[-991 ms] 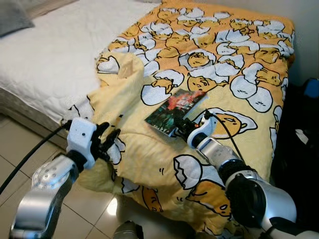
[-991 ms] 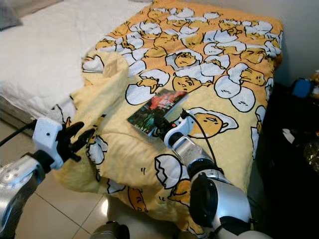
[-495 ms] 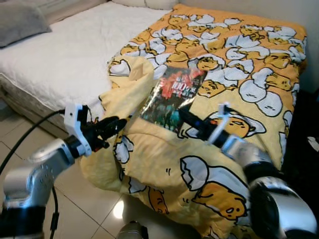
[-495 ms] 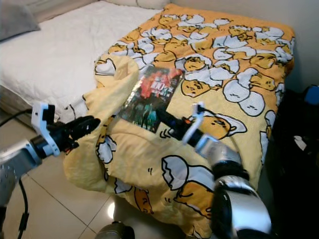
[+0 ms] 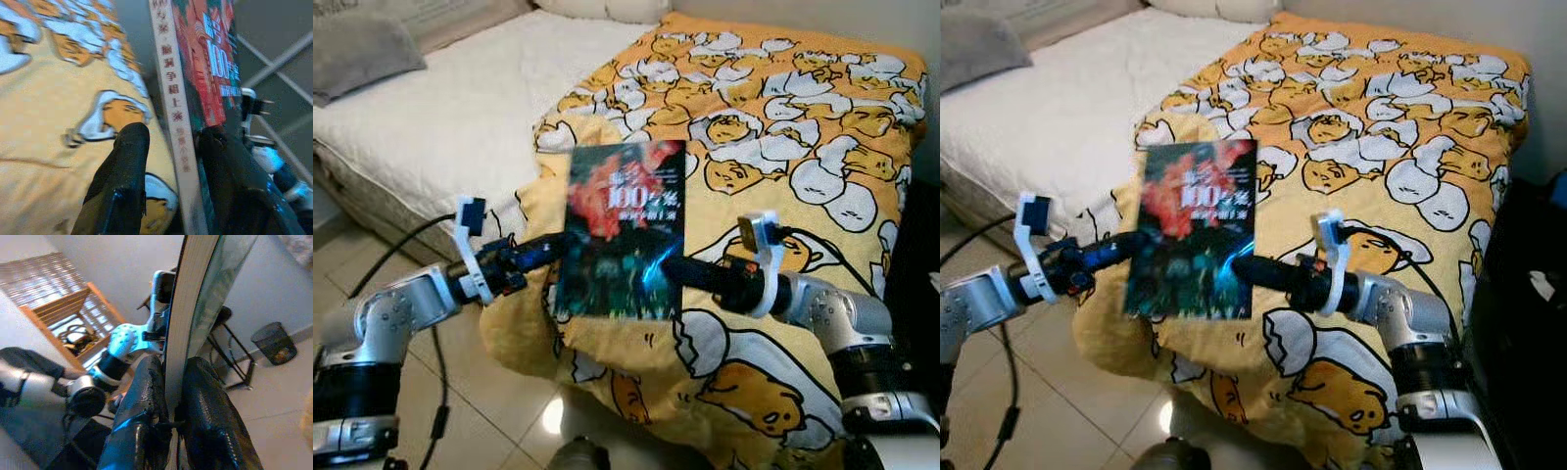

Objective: Clean up the room

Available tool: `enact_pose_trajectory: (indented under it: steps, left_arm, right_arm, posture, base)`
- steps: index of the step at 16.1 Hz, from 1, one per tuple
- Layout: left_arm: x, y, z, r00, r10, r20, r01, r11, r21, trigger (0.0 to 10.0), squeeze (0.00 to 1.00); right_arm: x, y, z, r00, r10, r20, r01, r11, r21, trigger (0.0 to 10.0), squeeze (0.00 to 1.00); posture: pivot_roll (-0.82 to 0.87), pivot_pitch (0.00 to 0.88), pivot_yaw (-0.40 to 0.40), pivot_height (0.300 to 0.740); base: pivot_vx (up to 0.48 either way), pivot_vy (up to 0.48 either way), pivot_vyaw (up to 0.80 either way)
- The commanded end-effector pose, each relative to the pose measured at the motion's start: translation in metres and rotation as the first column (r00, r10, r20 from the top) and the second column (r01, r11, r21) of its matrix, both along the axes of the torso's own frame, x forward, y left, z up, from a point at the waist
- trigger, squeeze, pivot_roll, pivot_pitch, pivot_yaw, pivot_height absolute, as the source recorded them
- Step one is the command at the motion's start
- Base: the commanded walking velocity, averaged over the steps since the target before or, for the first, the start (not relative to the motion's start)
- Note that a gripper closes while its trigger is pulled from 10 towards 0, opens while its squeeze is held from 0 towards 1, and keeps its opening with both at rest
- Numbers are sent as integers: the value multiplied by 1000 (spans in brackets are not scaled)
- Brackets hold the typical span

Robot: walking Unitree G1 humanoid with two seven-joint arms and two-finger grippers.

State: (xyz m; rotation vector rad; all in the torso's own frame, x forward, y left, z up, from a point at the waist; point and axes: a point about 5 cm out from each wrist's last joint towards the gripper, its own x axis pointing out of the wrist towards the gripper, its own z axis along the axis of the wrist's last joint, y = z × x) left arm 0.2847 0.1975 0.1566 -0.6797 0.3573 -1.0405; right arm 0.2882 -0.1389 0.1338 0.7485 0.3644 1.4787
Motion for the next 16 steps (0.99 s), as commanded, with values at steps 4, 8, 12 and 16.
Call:
enact_pose_trajectory:
  steps: [4,8,12,16]
  left_arm:
    - [-4,0,7,997,-73,-6,72,995,-68,2078,0]
    - [-8,1,7,994,-109,-17,107,991,-86,0,0]
    - [-12,1,8,992,-120,-48,115,989,-97,0,0]
    - [-9,-3,10,999,-39,-32,40,999,10,0,0]
  right_arm:
    - [-5,5,14,997,59,55,-61,998,35,0,0]
    - [-7,6,13,997,65,47,-65,998,14,0,0]
    - [-5,4,14,997,46,58,-46,999,-3,0,0]
    - [0,3,8,998,-45,48,47,998,-42,10000,1000]
  posture:
    - [14,0,116,740]
    - [15,0,115,740]
    - [16,0,114,740]
    - [4,0,120,740]
  base:
    - [0,0,0]
    - [0,0,0]
    - [0,0,0]
    - [0,0,0]
